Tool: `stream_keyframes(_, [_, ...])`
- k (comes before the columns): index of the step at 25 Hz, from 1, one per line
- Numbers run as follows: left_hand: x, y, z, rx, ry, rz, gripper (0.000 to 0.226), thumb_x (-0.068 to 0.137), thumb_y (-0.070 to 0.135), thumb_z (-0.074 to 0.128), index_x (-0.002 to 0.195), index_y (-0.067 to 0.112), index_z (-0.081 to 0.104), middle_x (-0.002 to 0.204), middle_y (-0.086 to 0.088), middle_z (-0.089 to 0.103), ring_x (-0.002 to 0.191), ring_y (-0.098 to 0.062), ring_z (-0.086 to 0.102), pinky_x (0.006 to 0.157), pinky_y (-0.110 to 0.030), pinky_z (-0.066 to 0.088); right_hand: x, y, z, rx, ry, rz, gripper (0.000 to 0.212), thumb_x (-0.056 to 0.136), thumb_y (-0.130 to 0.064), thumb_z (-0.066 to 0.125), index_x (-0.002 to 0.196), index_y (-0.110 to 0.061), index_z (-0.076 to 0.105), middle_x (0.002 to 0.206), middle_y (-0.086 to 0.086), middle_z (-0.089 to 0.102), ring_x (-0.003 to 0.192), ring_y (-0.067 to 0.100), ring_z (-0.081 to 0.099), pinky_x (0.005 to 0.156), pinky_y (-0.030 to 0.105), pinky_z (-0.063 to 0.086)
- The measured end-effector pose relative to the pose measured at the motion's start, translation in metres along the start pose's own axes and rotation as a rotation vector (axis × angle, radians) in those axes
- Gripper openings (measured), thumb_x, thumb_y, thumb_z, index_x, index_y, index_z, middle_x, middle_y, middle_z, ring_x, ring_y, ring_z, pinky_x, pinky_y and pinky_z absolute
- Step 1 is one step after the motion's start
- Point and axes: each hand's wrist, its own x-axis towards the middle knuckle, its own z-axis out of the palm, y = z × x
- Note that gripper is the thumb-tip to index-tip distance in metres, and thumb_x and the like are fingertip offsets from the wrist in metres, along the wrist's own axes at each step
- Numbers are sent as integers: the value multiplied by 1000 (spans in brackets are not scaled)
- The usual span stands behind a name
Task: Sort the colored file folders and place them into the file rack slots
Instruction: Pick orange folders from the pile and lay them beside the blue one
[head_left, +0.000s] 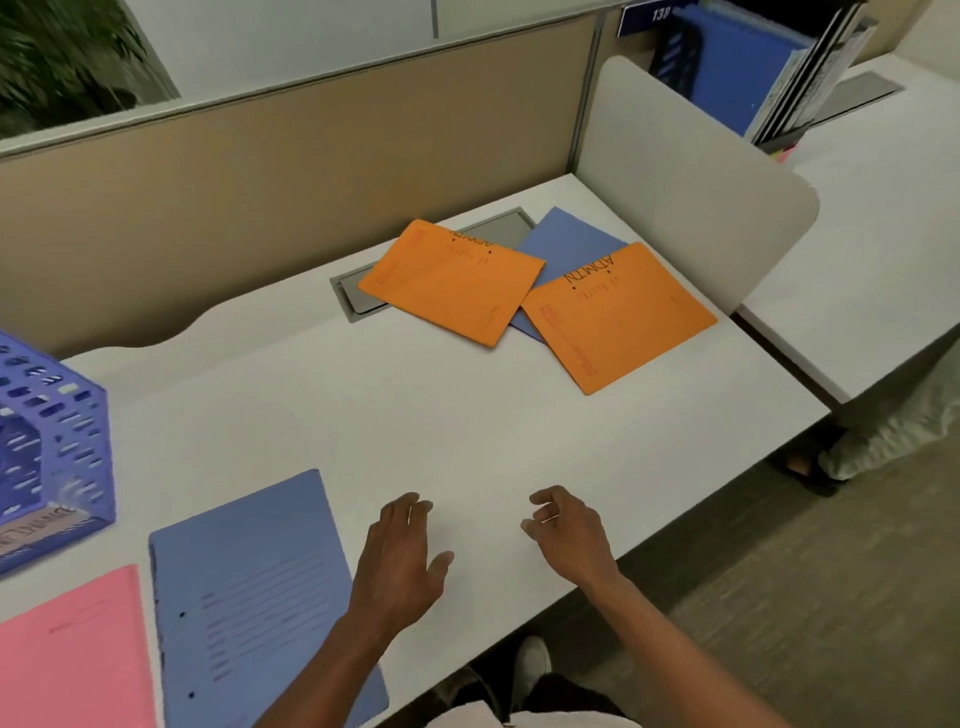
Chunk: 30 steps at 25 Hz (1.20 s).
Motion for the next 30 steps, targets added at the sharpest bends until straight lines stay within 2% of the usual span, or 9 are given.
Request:
stream_keyframes(9, [118, -16, -47, -146, 1, -125, 69, 91, 43, 74, 147, 13, 46, 149, -3, 49, 139, -22, 45, 106, -38, 47, 63, -46, -52, 53, 41, 15, 27, 93, -27, 78, 117, -25, 67, 103, -4, 75, 100, 17, 72, 95, 45, 59])
stream_keyframes(12, [168, -3, -57, -267, 19, -225, 67, 88, 41, 78, 143, 12, 51, 145, -5, 54, 137, -24, 49, 109, -37, 44, 118, -65, -89, 46, 65, -4, 27, 92, -24, 78, 118, -22, 69, 103, -1, 77, 98, 21, 74, 96, 46, 59])
stream_keyframes(17, [240, 34, -69, -519, 47, -447, 58, 84, 42, 84, 129, 17, 59, 129, 1, 62, 122, -21, 60, 102, -41, 52, 235, -102, -145, -16, 61, -99, 32, 92, -21, 78, 122, -14, 69, 108, 8, 79, 101, 30, 75, 94, 46, 58])
stream_keyframes(20, [279, 56, -70, -723, 26, -571, 55, 81, 44, 86, 124, 22, 60, 123, 5, 63, 116, -18, 63, 97, -42, 55, 306, -124, -166, -84, 60, -168, 43, 93, -24, 80, 131, -10, 65, 121, 13, 75, 111, 31, 71, 94, 44, 57])
stream_keyframes(23, [314, 71, -67, -948, 34, -688, 64, 77, 45, 88, 127, 19, 58, 123, 0, 65, 113, -23, 67, 102, -46, 56, 365, -143, -179, -164, 61, -240, 65, 92, -28, 82, 147, -7, 54, 143, 18, 62, 127, 35, 62, 103, 46, 52])
stream_keyframes(26, [338, 78, -65, -1058, 45, -804, 75, 73, 45, 91, 128, 7, 59, 101, -1, 69, 105, -27, 74, 105, -46, 54, 409, -158, -179, -230, 74, -300, 81, 91, -32, 82, 157, -5, 44, 156, 22, 49, 146, 42, 43, 116, 51, 40])
stream_keyframes(27, [344, 79, -63, -1091, 51, -827, 70, 72, 43, 91, 119, -1, 62, 93, -2, 66, 102, -28, 76, 107, -48, 54, 420, -162, -177, -254, 73, -312, 83, 91, -34, 82, 158, -4, 42, 159, 22, 46, 150, 43, 38, 119, 52, 37])
stream_keyframes(28, [349, 80, -64, -1119, 71, -836, 51, 73, 40, 92, 97, 6, 63, 90, -5, 65, 98, -30, 78, 107, -50, 54, 428, -165, -175, -270, 67, -319, 84, 92, -35, 82, 159, -4, 41, 162, 21, 43, 151, 43, 35, 119, 53, 36])
stream_keyframes(30, [357, 80, -64, -1168, 91, -860, 42, 77, 33, 91, 91, 5, 63, 98, -17, 71, 92, -32, 78, 101, -54, 57, 444, -168, -168, -301, 26, -323, 86, 93, -36, 80, 160, -4, 38, 162, 22, 42, 151, 44, 33, 119, 55, 35])
